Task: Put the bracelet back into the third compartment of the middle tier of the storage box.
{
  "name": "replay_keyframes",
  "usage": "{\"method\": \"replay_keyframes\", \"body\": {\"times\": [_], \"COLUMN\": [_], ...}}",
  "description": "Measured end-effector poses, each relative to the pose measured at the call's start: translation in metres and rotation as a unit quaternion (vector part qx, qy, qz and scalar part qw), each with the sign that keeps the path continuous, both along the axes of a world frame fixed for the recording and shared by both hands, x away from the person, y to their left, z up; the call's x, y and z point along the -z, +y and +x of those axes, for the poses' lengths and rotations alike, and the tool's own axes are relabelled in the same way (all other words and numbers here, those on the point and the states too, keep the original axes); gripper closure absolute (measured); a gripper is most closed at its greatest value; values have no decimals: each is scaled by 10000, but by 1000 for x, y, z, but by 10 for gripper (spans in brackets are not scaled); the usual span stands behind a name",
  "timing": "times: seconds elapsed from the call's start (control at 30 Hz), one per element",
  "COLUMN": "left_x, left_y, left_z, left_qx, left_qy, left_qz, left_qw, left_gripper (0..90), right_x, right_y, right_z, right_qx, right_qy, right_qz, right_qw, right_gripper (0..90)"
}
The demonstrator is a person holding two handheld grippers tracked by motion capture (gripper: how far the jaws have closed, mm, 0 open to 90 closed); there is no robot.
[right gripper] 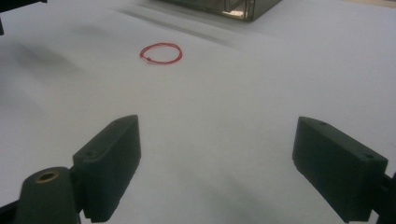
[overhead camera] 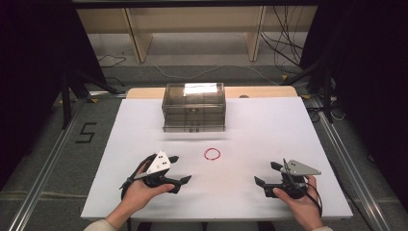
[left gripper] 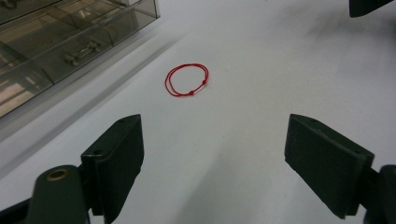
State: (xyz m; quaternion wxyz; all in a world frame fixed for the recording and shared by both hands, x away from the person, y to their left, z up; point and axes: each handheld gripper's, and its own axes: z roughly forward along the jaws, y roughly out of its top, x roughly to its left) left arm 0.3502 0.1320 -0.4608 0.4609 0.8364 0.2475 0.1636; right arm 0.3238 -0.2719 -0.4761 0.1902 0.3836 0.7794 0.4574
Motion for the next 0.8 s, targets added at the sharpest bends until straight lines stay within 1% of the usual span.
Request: {"method": "replay_keyframes", "body": {"times": [0.13,0.17,0.37,0.5,0.53,0.6,0.63,0.67,0.7,0.8], "left_x": [0,0,0,0,1,1,1,2,2,4], "left_y": [-14,-17,-33,-43,-45,-50,-53,-56,-58,-67], "left_z": [4,6,14,21,23,27,29,31,33,41], "left_qx": [91,123,210,248,238,228,240,260,276,342], "left_qy": [-45,-57,-134,-142,-141,-126,-116,-89,-71,-18], "left_qz": [168,193,324,422,441,488,496,502,517,586], "left_qw": [9998,9997,9992,9987,9986,9985,9984,9984,9983,9977], "left_gripper": [228,250,298,336,360,368,379,423,423,460], "right_x": [0,0,0,0,0,0,0,0,0,0], "right_y": [0,0,0,0,-1,-1,-1,-1,-1,-1], "right_z": [0,0,0,0,0,0,0,0,0,0], "right_qx": [21,19,18,20,20,23,23,24,24,25], "right_qy": [-3,1,-8,-5,-6,-4,-8,-10,-10,-8], "right_qz": [6,6,6,8,6,8,10,11,11,13], "right_qw": [10000,10000,10000,10000,10000,10000,10000,10000,10000,10000], "right_gripper": [165,165,165,165,165,165,165,165,165,165]}}
